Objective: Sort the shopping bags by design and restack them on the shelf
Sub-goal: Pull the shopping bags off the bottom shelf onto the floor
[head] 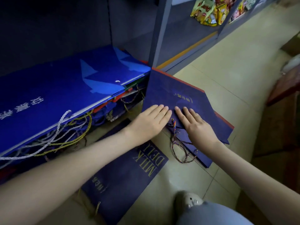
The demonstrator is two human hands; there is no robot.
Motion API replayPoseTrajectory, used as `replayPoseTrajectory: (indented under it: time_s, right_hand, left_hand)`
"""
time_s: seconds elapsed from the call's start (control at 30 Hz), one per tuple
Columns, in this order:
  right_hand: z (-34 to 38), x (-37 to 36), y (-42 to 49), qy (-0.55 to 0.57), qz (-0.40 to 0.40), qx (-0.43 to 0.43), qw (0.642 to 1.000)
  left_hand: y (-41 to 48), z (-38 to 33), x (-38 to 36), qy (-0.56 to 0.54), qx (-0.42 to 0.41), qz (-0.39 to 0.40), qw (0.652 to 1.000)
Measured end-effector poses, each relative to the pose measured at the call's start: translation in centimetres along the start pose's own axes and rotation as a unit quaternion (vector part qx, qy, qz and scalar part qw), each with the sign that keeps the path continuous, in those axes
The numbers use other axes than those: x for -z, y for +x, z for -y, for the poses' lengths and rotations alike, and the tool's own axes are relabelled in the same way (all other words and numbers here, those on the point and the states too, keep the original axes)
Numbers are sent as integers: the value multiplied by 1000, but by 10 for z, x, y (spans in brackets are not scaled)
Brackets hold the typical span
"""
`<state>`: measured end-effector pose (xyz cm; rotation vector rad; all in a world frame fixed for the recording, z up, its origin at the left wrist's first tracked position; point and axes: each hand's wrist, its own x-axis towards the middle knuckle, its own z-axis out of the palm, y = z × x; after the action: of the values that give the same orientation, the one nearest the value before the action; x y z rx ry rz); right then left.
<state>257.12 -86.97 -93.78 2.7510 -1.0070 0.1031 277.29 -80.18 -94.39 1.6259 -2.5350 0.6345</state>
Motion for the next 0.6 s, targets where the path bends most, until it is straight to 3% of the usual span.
replayPoseTrajectory:
  time_s: [0.17,0.33,0.6]
  right_hand:
    - [-16,-31,-37,-7,196,-134,971]
    - [-30,-76,-50,17,228,-211,950]
    - [-32,-146,-29,63,296,-205,931]
  left_hand:
    - [-9,-30,-32,-19,-12,88,996]
    - [-26,-51,-50,-21,-4,211,977]
    - [-20,-61,-80,-65,44,290,954]
